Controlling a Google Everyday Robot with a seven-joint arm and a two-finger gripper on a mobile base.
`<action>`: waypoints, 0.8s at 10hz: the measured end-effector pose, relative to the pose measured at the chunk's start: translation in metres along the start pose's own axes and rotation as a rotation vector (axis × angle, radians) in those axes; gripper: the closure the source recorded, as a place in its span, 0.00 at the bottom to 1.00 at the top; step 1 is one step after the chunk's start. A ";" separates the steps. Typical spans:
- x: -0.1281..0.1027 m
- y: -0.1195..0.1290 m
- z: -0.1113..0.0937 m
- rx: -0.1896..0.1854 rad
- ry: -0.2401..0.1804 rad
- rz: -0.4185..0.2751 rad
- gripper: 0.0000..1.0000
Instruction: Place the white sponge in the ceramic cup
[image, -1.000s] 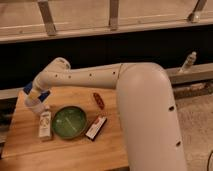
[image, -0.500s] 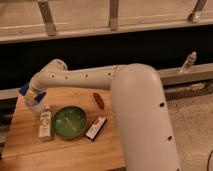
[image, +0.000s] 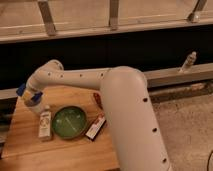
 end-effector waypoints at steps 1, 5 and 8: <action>0.000 0.000 0.003 -0.007 -0.002 0.000 1.00; -0.001 0.006 0.016 -0.044 -0.032 0.006 1.00; -0.001 0.010 0.028 -0.082 -0.073 0.019 1.00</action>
